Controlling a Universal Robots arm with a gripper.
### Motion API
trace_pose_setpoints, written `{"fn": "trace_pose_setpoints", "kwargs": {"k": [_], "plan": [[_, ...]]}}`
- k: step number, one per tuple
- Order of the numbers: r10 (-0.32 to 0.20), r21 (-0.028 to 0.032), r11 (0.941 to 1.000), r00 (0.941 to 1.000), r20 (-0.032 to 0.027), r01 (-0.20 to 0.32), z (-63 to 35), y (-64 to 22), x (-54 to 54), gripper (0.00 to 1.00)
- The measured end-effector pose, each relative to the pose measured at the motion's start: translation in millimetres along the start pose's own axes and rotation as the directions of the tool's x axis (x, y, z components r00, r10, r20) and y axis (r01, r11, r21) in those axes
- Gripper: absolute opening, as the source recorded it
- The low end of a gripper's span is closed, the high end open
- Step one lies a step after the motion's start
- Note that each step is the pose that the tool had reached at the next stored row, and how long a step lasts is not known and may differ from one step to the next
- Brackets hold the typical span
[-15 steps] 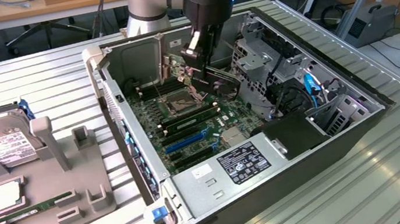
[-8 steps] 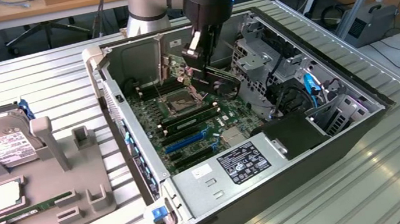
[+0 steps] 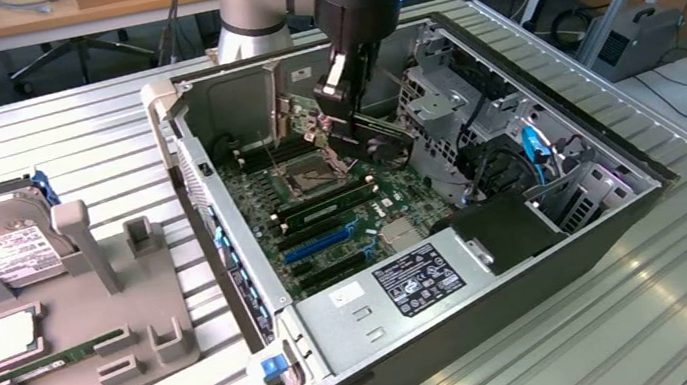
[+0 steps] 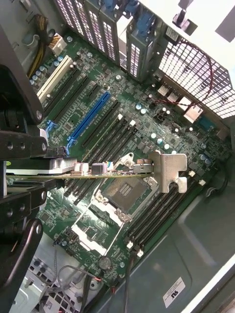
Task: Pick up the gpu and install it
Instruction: 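Insert the gpu into the slot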
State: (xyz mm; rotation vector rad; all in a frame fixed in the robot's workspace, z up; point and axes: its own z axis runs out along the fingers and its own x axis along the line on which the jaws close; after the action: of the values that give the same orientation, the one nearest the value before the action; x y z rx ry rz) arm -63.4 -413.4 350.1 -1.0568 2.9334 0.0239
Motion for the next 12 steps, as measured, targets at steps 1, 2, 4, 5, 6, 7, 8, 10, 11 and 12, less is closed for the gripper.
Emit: {"fn": "trace_pose_setpoints", "kwargs": {"k": [1, 2, 4, 5, 6, 7, 8, 10, 11, 12], "plan": [[-0.004, -0.0001, 1.0, 1.0, 0.0, 0.004, 0.0, 0.0, 0.0, 0.27], [-0.007, -0.0002, 1.0, 1.0, 0.0, 0.007, 0.0, 0.0, 0.0, 0.27], [-0.014, -0.0004, 0.9999, 0.9999, -0.0001, 0.014, 0.0, 0.0, 0.0, 0.27], [-0.017, -0.0005, 0.9999, 0.9999, -0.0001, 0.017, 0.0, 0.0, 0.0, 0.27], [-0.022, -0.0006, 0.9998, 0.9998, -0.0001, 0.022, 0.0, 0.0, 0.0, 0.27], [-0.025, -0.0007, 0.9997, 0.9997, -0.0002, 0.025, 0.0, 0.0, 0.0, 0.27], [-0.028, -0.0008, 0.9996, 0.9996, -0.0001, 0.028, 0.0, 0.0, 0.0, 0.27], [-0.034, -0.0009, 0.9994, 0.9994, -0.0002, 0.034, 0.0, 0.0, 0.0, 0.27], [-0.037, -0.001, 0.9993, 0.9993, -0.0002, 0.037, 0.0, 0.0, 0.0, 0.27], [-0.042, -0.0012, 0.9991, 0.9991, -0.0002, 0.042, 0.0, 0.0, 0.0, 0.27]]}}
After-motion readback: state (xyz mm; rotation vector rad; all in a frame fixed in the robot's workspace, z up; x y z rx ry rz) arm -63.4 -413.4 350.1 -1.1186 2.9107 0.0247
